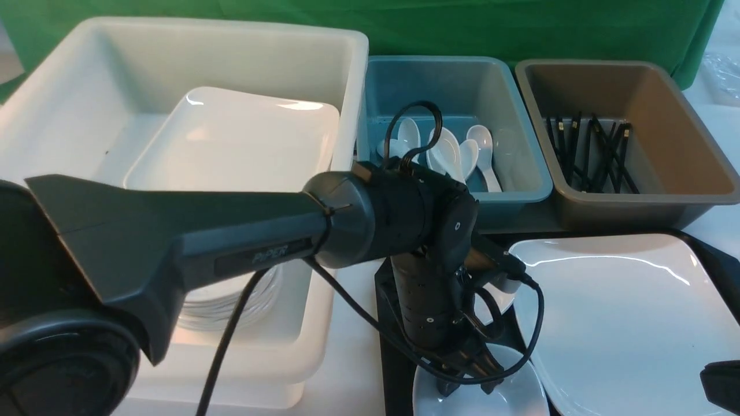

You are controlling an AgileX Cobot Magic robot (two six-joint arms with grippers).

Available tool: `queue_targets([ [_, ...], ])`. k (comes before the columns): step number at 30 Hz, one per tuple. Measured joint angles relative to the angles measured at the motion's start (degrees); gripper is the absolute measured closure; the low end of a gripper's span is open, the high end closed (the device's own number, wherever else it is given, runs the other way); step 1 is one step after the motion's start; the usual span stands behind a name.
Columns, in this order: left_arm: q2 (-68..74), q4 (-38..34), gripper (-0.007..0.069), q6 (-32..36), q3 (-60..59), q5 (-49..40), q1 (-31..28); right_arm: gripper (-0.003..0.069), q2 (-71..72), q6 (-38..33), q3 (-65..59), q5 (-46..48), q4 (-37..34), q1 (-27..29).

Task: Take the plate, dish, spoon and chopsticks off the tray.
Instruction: Use the left arm to grab a small plate from the dinner plate, then use the left arm to put the small plate into the large storage box on the left

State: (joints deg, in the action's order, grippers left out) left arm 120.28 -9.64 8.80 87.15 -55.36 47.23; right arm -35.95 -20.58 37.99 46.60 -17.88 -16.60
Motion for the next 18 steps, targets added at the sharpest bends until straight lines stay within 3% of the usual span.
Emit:
queue_targets([
  [1, -0.1, -0.7, 0.0419, -0.4, 0.2, -0.6, 0.0, 0.0635, 0.0, -0.2, 0.0, 0.0, 0.0, 0.0],
  [5, -1.1, -1.1, 0.0454, -1.5, 0.5, -1.9, -0.1, 0.0635, 0.0, -1.6, 0.0, 0.0, -0.1, 0.0],
  [12, -6.8, -0.9, 0.0587, -2.3, 1.4, -4.4, 0.0, 0.0635, 0.0, -3.0, 0.0, -1.3, -0.6, 0.0],
  [18, -13.0, 0.2, 0.0594, -2.6, 5.1, -7.3, -0.3, 0.0635, 0.0, -8.7, 1.7, -2.2, -6.6, 0.0],
])
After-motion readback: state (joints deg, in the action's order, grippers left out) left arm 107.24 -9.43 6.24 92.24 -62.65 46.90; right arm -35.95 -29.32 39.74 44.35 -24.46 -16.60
